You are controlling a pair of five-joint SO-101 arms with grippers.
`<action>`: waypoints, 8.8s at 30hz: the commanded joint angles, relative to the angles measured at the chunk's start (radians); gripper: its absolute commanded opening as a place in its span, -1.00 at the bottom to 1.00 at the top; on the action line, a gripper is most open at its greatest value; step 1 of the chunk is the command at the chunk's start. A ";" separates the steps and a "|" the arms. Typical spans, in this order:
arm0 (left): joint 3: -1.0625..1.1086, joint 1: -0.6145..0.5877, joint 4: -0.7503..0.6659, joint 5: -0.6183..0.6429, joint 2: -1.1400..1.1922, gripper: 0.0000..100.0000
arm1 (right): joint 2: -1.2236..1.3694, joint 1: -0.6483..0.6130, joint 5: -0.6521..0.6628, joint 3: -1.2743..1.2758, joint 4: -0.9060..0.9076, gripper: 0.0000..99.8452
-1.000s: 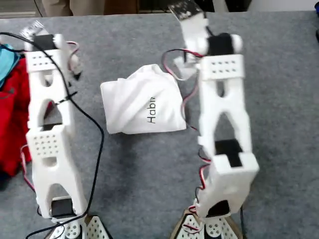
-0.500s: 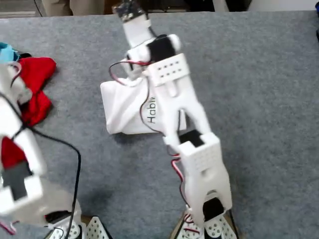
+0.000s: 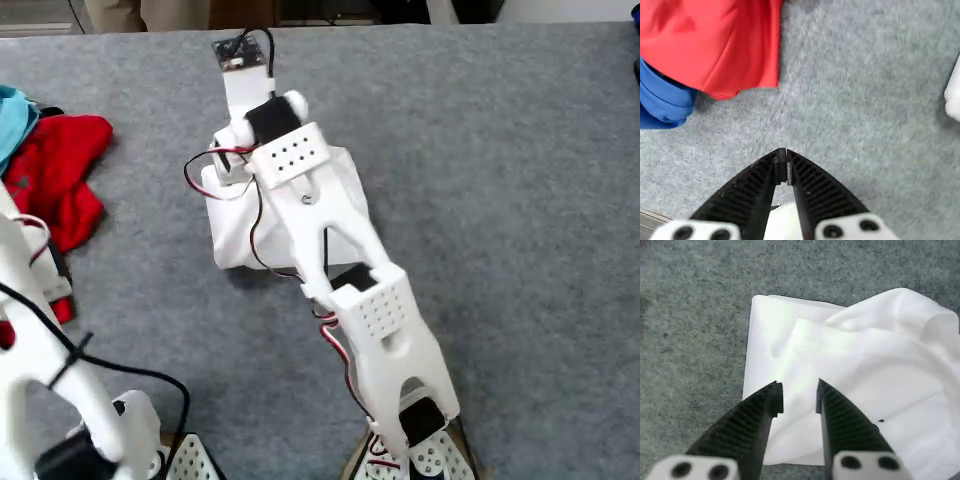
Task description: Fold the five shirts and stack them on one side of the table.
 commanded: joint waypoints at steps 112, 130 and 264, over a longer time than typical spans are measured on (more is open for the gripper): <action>0.193 0.072 0.002 -0.014 -0.257 -0.96 | -0.351 0.306 0.038 0.564 -0.020 -0.59; 0.195 0.235 -0.359 -0.015 -0.222 -0.96 | -0.599 0.237 -0.066 0.604 0.167 -0.70; -0.822 0.878 -0.155 0.634 1.213 -0.96 | 0.466 0.389 -0.206 -0.423 -0.163 -0.99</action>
